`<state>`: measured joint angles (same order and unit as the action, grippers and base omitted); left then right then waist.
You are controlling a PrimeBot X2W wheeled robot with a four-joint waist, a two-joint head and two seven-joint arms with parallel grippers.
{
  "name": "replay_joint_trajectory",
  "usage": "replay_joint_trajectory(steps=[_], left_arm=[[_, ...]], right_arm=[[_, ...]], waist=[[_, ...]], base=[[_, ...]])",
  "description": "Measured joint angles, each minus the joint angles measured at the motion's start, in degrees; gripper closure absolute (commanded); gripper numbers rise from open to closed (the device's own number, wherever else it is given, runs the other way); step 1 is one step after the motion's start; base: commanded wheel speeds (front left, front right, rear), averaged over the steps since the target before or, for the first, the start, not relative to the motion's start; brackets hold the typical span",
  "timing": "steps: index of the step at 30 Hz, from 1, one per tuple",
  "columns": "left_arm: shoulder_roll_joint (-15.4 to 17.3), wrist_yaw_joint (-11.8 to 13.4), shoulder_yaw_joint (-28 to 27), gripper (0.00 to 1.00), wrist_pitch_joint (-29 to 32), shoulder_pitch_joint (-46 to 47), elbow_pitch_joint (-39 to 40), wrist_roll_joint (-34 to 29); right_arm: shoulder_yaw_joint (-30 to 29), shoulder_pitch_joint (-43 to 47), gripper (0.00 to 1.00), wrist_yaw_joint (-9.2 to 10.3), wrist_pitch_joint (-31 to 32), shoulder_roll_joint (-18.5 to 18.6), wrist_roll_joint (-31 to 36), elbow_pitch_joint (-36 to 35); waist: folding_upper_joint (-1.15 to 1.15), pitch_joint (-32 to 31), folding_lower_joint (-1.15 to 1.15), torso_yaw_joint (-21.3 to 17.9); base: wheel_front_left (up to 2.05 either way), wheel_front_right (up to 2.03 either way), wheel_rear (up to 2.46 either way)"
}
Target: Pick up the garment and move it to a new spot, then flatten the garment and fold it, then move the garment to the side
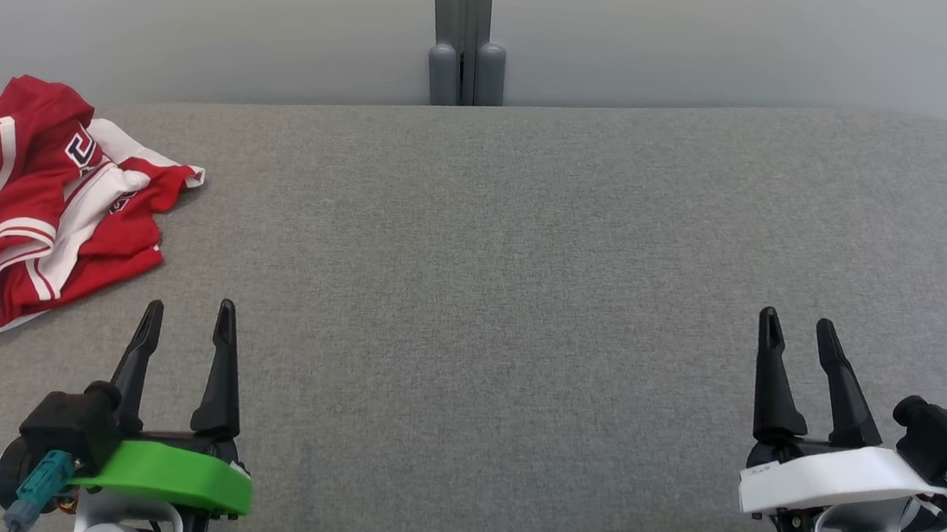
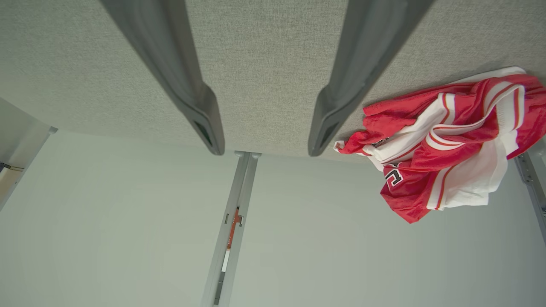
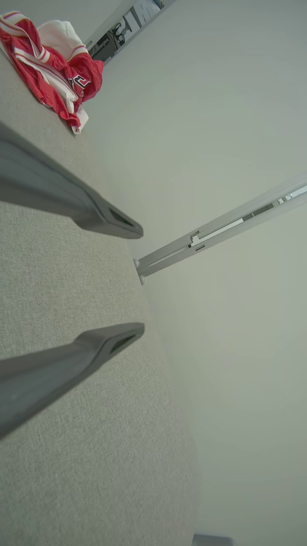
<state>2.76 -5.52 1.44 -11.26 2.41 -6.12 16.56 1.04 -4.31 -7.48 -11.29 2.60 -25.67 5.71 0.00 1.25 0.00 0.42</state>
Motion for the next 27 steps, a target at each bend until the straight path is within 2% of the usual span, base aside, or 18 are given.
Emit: replay_joint_trajectory(steps=[19,27], left_arm=[[0.13,1.35,-0.12,0.0,-2.37,0.0,-0.34,-8.54],[0.22,1.23,-1.18,0.0,-3.02,-0.05,-0.36,-9.62]], right_arm=[[-0.56,-0.34,0.0,-0.01,-2.26,0.08,10.42,-0.31],[-0.67,-0.35,0.0,-0.01,-3.03,0.12,13.62,0.31]], waist=[[0.0,0.68,0.0,0.15],[0.0,0.48,0.0,0.16]], base=[[0.0,0.0,0.0],[0.0,0.0,0.0]])
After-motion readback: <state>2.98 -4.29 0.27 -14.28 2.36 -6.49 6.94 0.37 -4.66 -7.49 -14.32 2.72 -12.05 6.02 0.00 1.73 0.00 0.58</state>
